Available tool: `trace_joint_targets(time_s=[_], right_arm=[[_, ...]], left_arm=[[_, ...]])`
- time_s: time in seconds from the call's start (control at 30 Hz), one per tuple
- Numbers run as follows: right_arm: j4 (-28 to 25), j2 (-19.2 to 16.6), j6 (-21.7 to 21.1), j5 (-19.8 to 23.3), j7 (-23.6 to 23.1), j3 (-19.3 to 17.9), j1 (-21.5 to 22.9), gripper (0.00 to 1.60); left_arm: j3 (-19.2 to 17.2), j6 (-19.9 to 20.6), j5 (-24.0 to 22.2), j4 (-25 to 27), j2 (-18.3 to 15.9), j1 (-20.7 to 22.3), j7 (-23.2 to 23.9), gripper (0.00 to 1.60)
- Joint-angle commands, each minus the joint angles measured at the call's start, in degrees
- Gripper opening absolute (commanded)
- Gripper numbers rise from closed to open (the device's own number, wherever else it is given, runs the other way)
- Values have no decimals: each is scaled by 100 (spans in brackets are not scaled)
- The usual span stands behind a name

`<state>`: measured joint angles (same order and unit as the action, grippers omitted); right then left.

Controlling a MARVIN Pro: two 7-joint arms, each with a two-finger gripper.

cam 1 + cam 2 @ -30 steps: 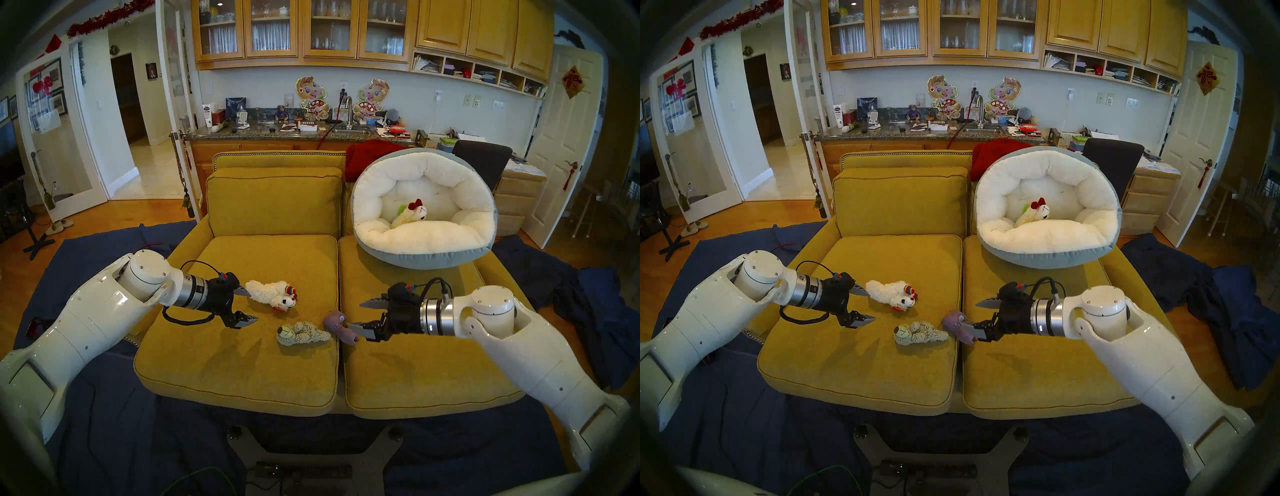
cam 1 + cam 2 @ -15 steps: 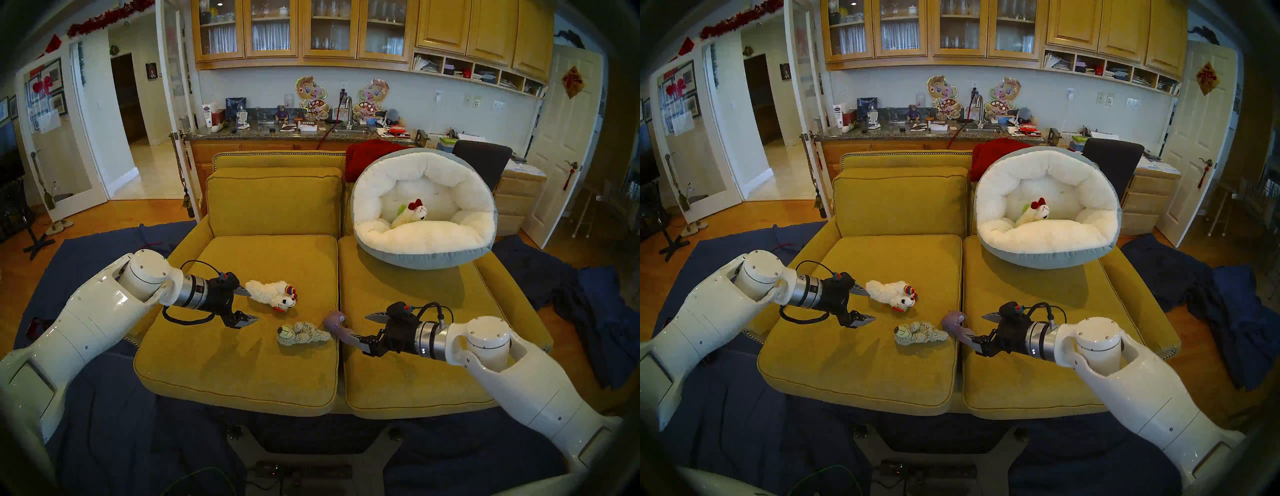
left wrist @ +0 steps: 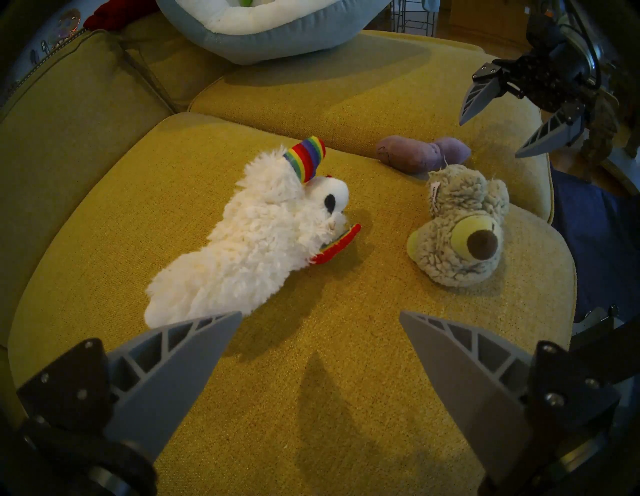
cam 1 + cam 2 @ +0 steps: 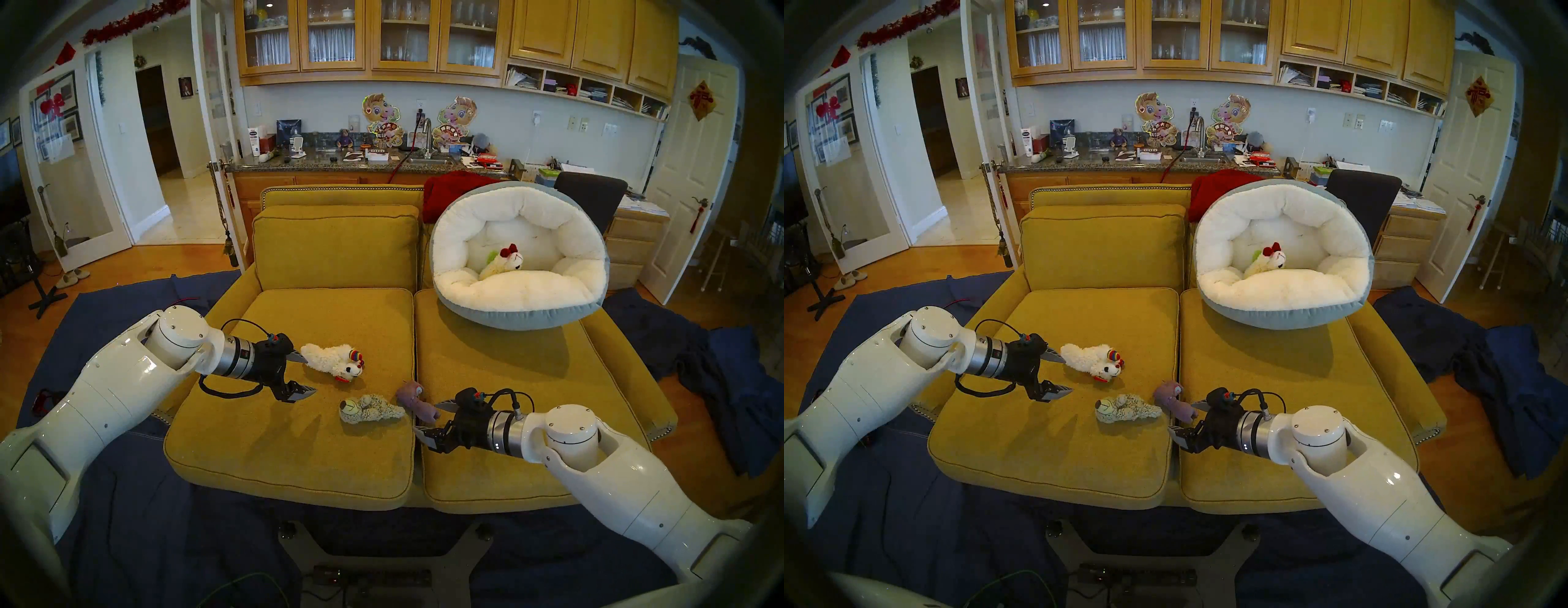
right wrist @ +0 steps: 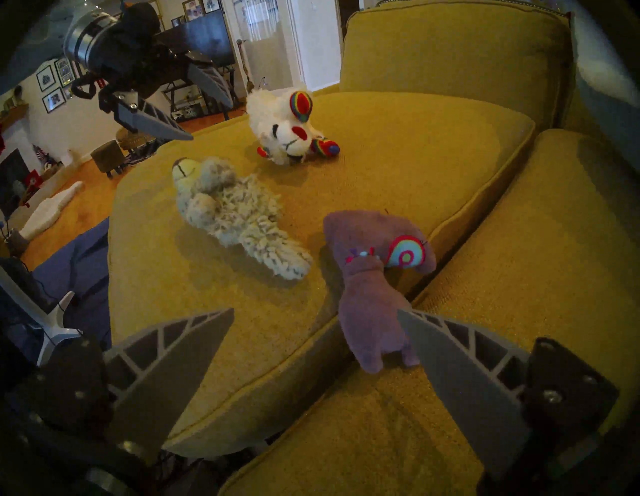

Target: Put toys into dog bed

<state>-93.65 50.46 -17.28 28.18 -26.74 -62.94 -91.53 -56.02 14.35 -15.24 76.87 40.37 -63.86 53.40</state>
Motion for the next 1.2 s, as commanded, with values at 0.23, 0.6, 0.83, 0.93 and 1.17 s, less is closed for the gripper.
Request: trace_joint_targets(time_s=[0.23, 0.6, 0.83, 0.93, 1.17], right_arm=[[279, 276, 406, -451, 115, 140, 498, 160], [755, 462, 755, -1147, 386, 496, 697, 160], [1126, 623, 1109, -1553, 674, 655, 803, 74], [1209, 642, 1226, -1608, 730, 665, 818, 40], [1000, 500, 1357, -1608, 787, 567, 704, 0]], left_arm=[[-108, -8, -22, 54, 4, 194, -1, 160], [-107, -7, -22, 53, 5, 195, 1, 160], [-108, -8, -22, 54, 4, 194, -1, 160], [-108, -7, -22, 53, 4, 195, 0, 160], [-108, -8, -22, 53, 4, 194, -1, 160]])
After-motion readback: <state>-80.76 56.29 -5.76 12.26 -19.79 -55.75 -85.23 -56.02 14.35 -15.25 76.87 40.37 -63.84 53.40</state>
